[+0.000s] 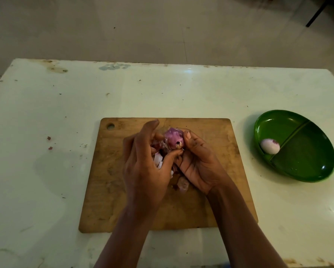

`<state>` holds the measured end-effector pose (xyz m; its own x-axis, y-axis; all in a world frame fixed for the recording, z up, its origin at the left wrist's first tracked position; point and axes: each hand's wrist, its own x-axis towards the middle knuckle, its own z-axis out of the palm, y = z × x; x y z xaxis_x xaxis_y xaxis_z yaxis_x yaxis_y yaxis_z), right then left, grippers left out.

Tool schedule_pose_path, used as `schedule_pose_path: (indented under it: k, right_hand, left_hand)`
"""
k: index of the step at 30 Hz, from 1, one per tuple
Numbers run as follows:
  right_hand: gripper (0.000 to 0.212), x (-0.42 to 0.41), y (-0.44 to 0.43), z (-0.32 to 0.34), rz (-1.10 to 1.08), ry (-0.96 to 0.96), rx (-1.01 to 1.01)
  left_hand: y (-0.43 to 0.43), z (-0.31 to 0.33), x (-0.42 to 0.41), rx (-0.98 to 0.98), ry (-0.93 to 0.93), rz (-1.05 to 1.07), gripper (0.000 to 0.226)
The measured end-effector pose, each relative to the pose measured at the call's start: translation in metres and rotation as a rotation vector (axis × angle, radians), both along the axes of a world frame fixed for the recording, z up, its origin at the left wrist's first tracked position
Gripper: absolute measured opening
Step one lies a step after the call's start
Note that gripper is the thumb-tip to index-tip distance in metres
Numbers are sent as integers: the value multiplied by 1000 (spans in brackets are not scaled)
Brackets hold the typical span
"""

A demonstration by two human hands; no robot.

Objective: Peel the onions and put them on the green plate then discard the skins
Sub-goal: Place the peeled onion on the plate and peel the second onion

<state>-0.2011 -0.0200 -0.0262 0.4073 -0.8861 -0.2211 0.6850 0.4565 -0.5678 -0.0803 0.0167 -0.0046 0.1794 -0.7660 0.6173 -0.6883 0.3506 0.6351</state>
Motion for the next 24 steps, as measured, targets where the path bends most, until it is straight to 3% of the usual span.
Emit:
schedule_pose_path:
  k: [6, 9, 13, 19, 24]
  right_hand:
    - [76, 0, 0, -1, 1, 11, -7]
    - [72, -2, 0, -1, -2, 16, -4]
    - [68, -3, -1, -1, 10, 0, -25]
    - [66, 0, 0, -1, 31, 17, -46]
    - [50, -3, -1, -1, -74, -52, 6]
  left_hand:
    - [0, 0, 1, -3, -7, -34, 66]
    - [-1, 1, 6, 32, 78, -94, 72]
    - [-3, -2, 9, 42, 116, -79, 52]
    - [-3, -5, 10, 5, 74, -64, 41]
    - [1, -6, 2, -11, -3, -90, 38]
